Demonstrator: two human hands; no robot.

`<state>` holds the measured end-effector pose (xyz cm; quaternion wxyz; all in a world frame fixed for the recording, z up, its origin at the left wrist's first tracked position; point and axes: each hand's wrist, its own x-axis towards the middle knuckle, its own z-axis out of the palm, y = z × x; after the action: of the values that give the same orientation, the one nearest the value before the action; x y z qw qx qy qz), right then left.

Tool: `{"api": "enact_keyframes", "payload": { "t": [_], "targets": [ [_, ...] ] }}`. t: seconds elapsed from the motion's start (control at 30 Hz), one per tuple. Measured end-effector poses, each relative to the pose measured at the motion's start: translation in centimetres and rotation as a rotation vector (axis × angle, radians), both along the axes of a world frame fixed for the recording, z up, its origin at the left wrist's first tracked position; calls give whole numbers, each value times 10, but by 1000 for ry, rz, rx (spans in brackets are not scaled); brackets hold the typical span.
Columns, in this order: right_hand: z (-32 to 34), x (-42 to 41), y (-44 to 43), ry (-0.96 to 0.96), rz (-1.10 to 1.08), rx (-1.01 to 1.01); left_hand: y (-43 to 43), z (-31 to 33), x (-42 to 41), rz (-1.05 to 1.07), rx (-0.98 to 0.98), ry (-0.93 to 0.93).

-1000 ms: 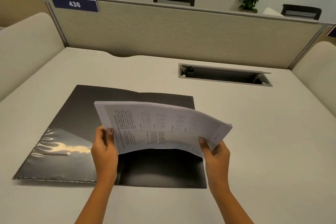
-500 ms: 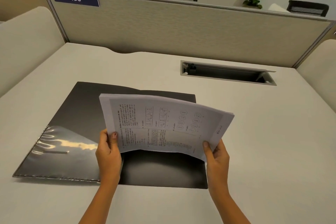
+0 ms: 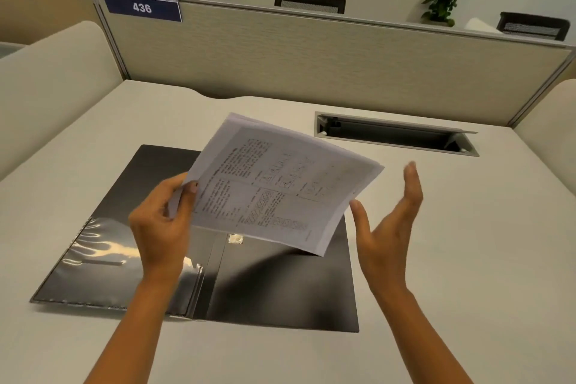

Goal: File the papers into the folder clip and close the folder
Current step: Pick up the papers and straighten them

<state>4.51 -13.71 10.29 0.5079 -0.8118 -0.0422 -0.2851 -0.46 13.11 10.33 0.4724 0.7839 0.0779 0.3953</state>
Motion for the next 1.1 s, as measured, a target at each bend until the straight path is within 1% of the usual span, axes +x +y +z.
{"api": "enact_keyframes", "payload": {
  "t": [0.07,0.13,0.23,0.3,0.37,0.43,0.47,0.53,0.6,0.63,0.7,0.73,0.8,0.93,1.1],
  "targets": [
    [18,6,3,-55,93,-108,2,19,4,-43,162,-70],
    [32,11,7,-54,183,-191,2,37,7,-65,321,-126],
    [46,13,12,-23,298,-148,3,60,12,-80,488,-197],
    [49,12,14,-85,268,-124,3,72,14,-83,560,-251],
    [46,11,15,-112,218,-84,1,76,16,-32,585,-323],
    [40,9,17,-97,190,-5,-6,71,15,105,502,-399],
    [36,8,18,-82,173,37,-11,67,15,166,404,-411],
    [26,5,18,-45,129,118,-23,52,15,203,167,-366],
    [18,2,16,2,91,198,-36,31,15,164,-66,-214],
    [14,1,16,28,82,238,-42,21,15,112,-165,-118],
    [9,-1,16,75,81,306,-53,5,14,-58,-297,46],
    [7,-2,17,93,88,337,-58,-1,13,-141,-336,96],
    [3,-6,19,112,95,389,-63,-7,14,-202,-375,128],
    [-6,-13,18,123,70,477,-72,-10,19,-206,-369,85],
    [-33,-22,17,237,51,520,-79,-37,17,-191,-365,164]
  ]
}}
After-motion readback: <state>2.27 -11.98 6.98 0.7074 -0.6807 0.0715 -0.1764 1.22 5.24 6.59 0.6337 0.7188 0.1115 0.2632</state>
